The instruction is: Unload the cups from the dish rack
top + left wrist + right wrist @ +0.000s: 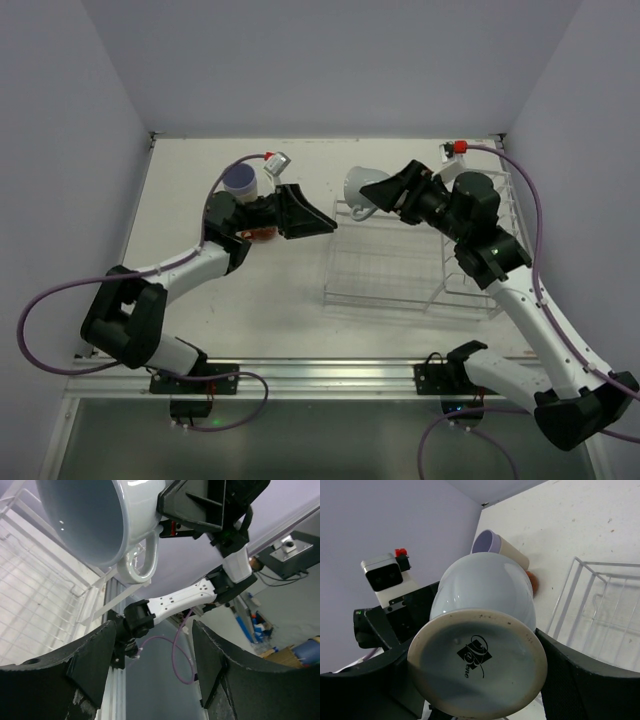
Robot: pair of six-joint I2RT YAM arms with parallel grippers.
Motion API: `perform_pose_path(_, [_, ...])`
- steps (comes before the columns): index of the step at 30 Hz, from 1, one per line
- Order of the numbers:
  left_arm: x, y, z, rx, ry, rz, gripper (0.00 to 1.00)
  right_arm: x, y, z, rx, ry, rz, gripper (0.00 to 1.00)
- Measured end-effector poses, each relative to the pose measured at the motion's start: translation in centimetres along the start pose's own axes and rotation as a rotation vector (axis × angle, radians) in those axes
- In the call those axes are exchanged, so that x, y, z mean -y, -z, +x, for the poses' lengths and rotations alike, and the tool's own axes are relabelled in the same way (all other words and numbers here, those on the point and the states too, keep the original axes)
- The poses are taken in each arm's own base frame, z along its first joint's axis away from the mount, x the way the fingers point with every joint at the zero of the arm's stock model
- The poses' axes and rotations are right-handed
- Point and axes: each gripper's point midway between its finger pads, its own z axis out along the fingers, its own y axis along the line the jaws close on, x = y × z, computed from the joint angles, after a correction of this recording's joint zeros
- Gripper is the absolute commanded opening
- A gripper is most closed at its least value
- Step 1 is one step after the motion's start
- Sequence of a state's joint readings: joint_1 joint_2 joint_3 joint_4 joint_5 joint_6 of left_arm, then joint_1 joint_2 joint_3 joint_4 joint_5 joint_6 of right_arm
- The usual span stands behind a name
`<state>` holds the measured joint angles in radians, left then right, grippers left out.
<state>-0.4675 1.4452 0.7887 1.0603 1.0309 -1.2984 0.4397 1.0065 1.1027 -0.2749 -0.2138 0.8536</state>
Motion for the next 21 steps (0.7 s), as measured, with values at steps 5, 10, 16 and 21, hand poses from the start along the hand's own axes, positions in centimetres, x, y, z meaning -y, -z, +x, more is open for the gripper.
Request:
perform_pose_path(5, [0.2, -0.8, -0.1, 0.019, 0.078, 0.034, 0.62, 0.3, -0.7, 0.6, -0.001, -0.017, -0.034, 0.00])
perform_pose_path(10, [0.6, -1.4, -0.5, 0.052, 0.175, 0.061, 0.61, 0.5, -1.1, 1.1, -0.003, -0.015, -0.062, 0.00])
perform_pose_path(16, [0.7, -1.6, -1.1, 0.089, 0.245, 0.072, 0.61, -0.4, -0.8, 0.5, 0.024, -0.002, -0.107, 0.00])
perform_pose_path(21, [-0.1, -2.0, -1.0, 0.100, 0.311, 0.065, 0.60, -1.3, -0.6, 0.1, 0.040, 0.010, -0.147, 0.00])
